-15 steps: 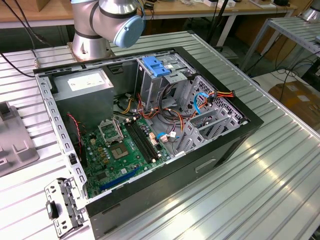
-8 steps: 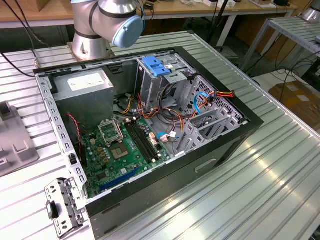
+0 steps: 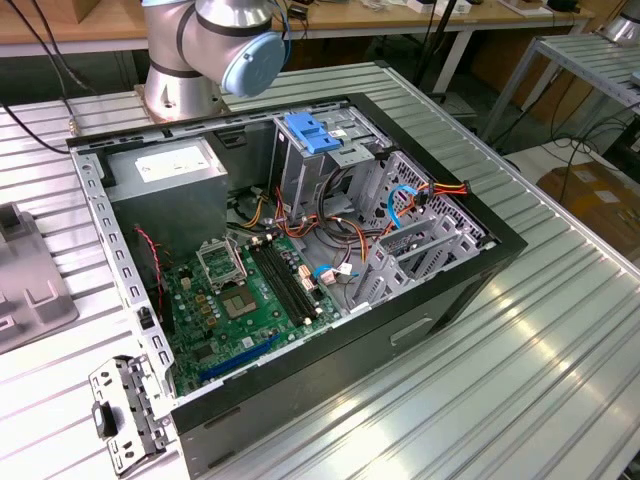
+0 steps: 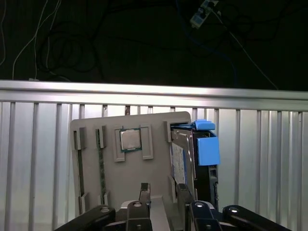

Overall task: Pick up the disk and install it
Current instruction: 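Pick up the disk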

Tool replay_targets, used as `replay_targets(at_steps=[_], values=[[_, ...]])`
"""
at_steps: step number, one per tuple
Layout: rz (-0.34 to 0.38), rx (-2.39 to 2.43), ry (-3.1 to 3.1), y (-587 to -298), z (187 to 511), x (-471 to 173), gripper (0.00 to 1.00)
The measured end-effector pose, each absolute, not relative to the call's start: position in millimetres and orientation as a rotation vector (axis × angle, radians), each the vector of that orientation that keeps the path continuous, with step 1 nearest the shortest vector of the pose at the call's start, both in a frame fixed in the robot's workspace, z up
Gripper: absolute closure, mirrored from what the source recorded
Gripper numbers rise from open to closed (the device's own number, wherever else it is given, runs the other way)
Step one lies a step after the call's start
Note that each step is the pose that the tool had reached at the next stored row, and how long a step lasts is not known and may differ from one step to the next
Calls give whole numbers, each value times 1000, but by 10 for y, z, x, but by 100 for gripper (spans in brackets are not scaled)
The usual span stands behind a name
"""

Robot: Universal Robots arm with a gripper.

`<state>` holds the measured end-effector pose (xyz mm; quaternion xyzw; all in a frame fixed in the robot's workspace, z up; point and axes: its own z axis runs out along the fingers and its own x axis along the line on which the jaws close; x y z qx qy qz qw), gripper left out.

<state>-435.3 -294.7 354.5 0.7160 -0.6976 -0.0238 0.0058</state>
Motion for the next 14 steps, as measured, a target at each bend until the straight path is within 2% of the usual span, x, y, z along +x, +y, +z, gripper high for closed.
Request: replay_targets(at_steps=[14], values=[[-77, 2242, -2184, -2777, 3526, -4355, 64]])
